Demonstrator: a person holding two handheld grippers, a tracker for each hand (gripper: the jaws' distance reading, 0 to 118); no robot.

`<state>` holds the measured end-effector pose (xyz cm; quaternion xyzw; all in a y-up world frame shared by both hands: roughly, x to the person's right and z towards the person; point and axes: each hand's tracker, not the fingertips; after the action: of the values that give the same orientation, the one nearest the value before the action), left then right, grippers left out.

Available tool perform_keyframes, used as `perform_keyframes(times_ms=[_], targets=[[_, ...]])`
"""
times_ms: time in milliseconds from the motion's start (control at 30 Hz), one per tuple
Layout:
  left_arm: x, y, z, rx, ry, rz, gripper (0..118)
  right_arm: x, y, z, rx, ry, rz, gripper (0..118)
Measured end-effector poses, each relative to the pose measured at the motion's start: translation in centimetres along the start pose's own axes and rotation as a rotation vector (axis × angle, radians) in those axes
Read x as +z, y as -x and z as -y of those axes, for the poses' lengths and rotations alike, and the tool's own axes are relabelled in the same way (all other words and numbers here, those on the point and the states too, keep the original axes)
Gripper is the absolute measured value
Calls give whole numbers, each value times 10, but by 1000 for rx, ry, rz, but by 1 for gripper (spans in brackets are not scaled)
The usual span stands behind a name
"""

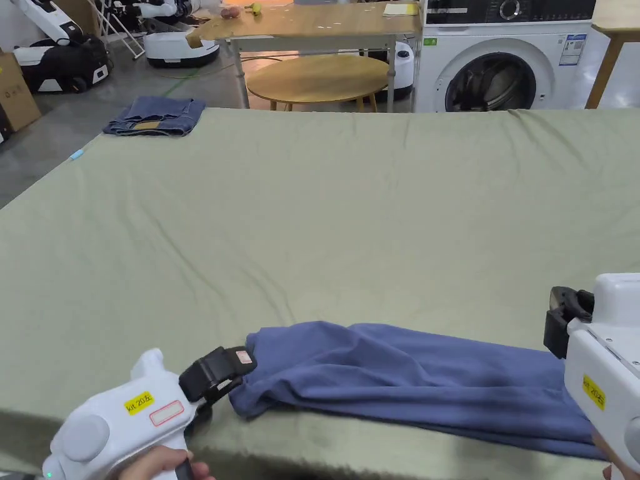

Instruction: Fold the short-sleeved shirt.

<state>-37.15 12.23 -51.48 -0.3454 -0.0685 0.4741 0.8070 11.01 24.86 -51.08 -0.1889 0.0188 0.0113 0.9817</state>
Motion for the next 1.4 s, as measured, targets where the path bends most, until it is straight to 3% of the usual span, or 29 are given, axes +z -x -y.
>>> perform_keyframes(times_ms=[167,200,300,333,367,433,500,567,700,767,900,1067,1133,1300,1333,1400], targets=[[-31,5,11,231,53,400,116,1,-1,1,-12,11,9,0],[-47,6,17,313,120,476,103,1,-2,1,-18,10,6,0],[-70,-1,28,257,21,282,75,5,-4,0,-21,6,19,0],[-78,-5,28,225,36,134,37,6,-6,1,-23,8,21,0],[-81,-7,29,200,35,82,10,7,-8,1,-26,10,25,0],[-71,-16,24,184,-57,171,8,10,-9,3,-26,12,36,0],[-56,-28,13,80,-148,114,7,14,-12,4,-25,12,44,0],[-40,-40,-4,-54,-230,23,7,15,-14,5,-20,16,49,0],[-13,-81,-18,-561,-307,-196,7,16,-16,5,-15,24,47,0],[-10,-106,-6,-761,-293,-231,7,14,-18,3,-10,28,43,0],[-21,-169,49,-1058,-313,-195,7,14,-23,-2,-10,28,22,0],[-86,-225,153,-1505,-129,-287,7,23,-41,1,14,27,7,0],[-115,-232,187,-1562,-67,-335,7,29,-53,3,6,36,-1,0],[-152,-224,204,-1482,75,-377,14,41,-84,7,8,50,-9,0],[-145,-229,201,-1426,85,-350,34,44,-89,8,9,37,6,0],[-118,-246,189,-1315,32,-206,100,46,-99,7,-4,34,4,0]])
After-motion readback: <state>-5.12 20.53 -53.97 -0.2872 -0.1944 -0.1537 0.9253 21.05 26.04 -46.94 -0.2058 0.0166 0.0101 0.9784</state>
